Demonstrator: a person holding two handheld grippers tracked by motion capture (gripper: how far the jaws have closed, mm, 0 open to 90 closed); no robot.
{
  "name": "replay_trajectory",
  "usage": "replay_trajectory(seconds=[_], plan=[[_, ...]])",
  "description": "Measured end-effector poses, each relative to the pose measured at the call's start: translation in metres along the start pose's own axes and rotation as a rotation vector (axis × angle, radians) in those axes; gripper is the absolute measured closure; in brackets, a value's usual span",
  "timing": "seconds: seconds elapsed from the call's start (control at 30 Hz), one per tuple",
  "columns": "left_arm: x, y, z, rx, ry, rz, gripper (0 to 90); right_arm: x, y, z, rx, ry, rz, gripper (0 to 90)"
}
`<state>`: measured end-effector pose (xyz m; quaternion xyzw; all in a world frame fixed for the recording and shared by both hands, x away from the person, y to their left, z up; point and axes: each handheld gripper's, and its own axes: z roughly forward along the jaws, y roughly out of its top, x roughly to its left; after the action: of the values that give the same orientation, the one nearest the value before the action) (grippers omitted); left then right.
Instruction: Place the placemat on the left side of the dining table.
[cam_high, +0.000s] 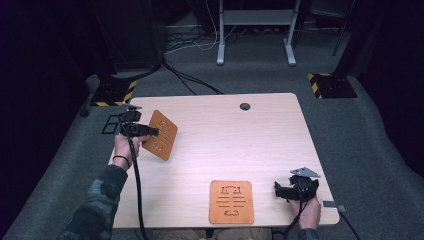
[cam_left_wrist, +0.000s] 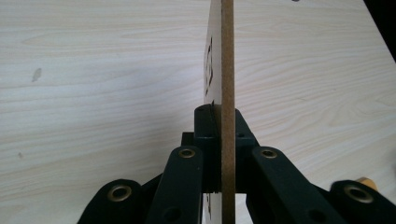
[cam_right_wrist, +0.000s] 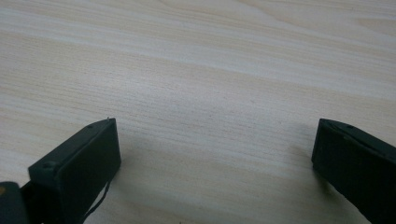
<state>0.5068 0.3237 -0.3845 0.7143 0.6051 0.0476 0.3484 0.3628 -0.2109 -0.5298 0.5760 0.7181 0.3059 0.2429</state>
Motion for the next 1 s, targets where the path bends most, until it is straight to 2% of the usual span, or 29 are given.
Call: replay_trajectory(seconds=[0.33,0.4,0.6,0.7,0.8,0.83,0.9,0.97,1.0], plan=[[0.021,0.002,0.008,0.033,0.060,-0.061,86.0,0.000,0.000,0.000,0.001,-0.001,0.000,0.3],[0.025,0.002,0.009,0.042,0.066,-0.065,86.0,0.000,0.000,0.000,0.000,-0.001,0.000,0.3],[0.038,-0.001,0.012,0.057,0.075,-0.110,85.9,0.000,0.000,0.000,0.000,0.000,0.000,0.3],[0.043,-0.002,0.013,0.070,0.086,-0.116,85.9,0.000,0.000,0.000,0.000,-0.001,0.000,0.3],[0.048,-0.004,0.015,0.076,0.098,-0.135,86.0,0.000,0.000,0.000,0.001,-0.001,-0.001,0.3],[0.049,-0.005,0.015,0.075,0.094,-0.156,85.9,0.000,0.000,0.000,0.001,-0.001,-0.001,0.3],[0.052,-0.005,0.014,0.080,0.094,-0.144,85.7,0.000,0.000,0.000,0.000,-0.001,0.000,0.3],[0.053,-0.005,0.015,0.089,0.104,-0.158,85.3,0.000,0.000,0.000,0.000,-0.001,-0.001,0.3],[0.055,-0.005,0.016,0.098,0.109,-0.149,84.7,0.000,0.000,0.000,0.000,0.000,0.000,0.3]])
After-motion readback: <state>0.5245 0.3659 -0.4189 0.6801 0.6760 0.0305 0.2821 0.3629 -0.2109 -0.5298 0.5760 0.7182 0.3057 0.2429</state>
